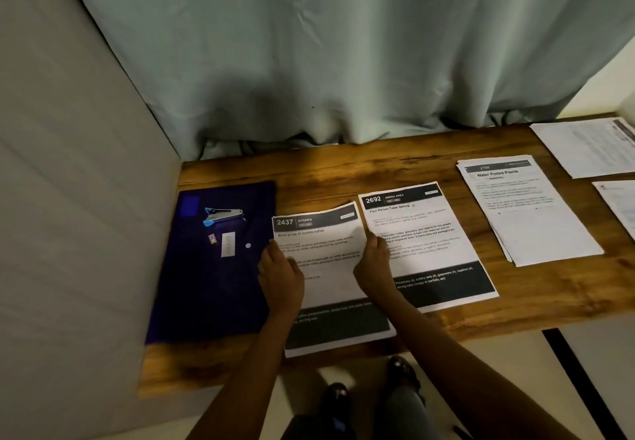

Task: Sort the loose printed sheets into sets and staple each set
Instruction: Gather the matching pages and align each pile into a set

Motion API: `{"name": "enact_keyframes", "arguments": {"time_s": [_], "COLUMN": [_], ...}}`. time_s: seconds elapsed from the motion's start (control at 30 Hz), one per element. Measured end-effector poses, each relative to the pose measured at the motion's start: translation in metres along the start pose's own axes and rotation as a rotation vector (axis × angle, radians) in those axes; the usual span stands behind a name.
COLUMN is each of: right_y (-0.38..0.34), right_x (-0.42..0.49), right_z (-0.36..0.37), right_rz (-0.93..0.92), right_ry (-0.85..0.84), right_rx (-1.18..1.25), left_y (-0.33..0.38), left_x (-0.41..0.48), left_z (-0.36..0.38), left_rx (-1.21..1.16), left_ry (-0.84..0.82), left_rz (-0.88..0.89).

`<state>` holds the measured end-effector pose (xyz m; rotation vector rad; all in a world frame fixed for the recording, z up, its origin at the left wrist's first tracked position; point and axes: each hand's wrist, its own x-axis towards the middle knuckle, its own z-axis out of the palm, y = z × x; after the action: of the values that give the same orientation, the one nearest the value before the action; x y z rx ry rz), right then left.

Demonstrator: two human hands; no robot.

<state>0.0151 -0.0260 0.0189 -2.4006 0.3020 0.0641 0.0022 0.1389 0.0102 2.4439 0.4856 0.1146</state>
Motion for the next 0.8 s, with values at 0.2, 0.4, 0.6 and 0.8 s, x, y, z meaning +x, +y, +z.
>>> {"name": "enact_keyframes", "arguments": {"time_s": [0.2, 0.4, 0.6, 0.8], "right_y": [0.028, 0.085, 0.136, 0.163], "right_x": [0.004, 0.028, 0.050, 0.050], "right_z": [-0.037, -0.091, -0.126, -0.136], "right_rz": [0.009, 0.204, 0.402, 0.334], "right_ry": [0.227, 0.201, 0.064, -0.041], "right_rx": [0.046, 0.084, -0.046, -0.075], "left_y": [0.024, 0.066, 0.108, 0.134], "left_x": [-0.008, -0.031, -0.048, -0.065], "left_z": [0.002, 0.025, 0.061, 0.098], "left_rx": [-0.134, -0.194, -0.189, -0.056], "left_ry": [0.000, -0.224, -0.511, -0.669], "left_rz": [0.107, 0.257, 0.253, 0.181]}}
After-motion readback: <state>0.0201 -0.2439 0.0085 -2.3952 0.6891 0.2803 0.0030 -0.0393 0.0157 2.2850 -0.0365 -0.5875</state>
